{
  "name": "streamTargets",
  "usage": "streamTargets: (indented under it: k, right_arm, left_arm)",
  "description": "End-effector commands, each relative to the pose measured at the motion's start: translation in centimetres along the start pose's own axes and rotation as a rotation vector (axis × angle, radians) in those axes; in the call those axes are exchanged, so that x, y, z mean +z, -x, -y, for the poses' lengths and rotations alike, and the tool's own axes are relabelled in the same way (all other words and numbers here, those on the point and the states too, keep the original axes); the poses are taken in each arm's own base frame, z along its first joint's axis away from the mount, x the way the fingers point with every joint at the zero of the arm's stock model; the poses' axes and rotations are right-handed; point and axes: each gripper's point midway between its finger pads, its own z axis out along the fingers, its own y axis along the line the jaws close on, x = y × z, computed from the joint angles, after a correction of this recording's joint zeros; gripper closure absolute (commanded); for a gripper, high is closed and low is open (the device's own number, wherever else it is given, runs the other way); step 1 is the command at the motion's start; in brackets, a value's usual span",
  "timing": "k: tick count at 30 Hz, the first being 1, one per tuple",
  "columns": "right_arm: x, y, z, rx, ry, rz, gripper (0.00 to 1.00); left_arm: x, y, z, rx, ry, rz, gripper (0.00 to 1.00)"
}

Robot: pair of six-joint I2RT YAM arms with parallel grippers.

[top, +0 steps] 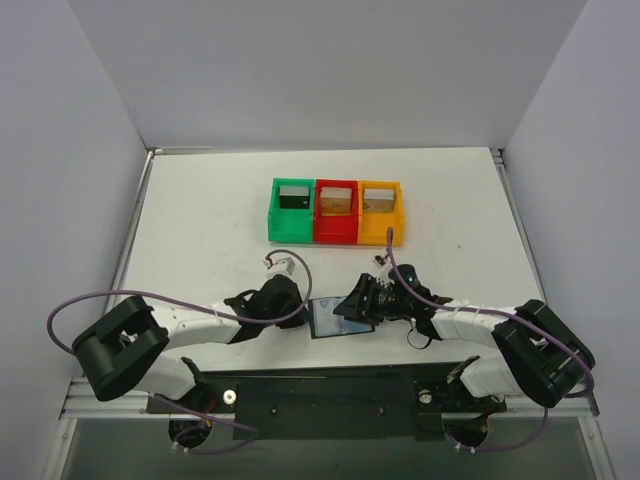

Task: Take the credit cards out of the card holder
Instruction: Remove the credit card from the card holder.

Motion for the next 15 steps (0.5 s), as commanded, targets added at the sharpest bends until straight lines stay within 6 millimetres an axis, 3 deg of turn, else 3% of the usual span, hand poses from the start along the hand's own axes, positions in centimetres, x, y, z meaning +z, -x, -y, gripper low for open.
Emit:
streamTargets:
  k: [1, 7, 15]
  right_arm:
    - [0.0, 1.0, -1.8, -0.054, 0.038, 0.024, 0.55]
    - [0.0, 1.0, -1.4, -0.059, 0.022, 0.023, 0.56]
    - [-0.1, 0.9, -1.0, -0.062, -0.002, 0.029, 0.56]
  left_arm:
    - [0.7, 0.0, 0.0, 0.043, 0.021, -0.025, 0.8]
    - [1.2, -0.1, -0.6, 0.07, 0.076, -0.045, 0.76]
    - [1.7, -1.1, -2.2, 0.088, 0.163, -0.092, 0.81]
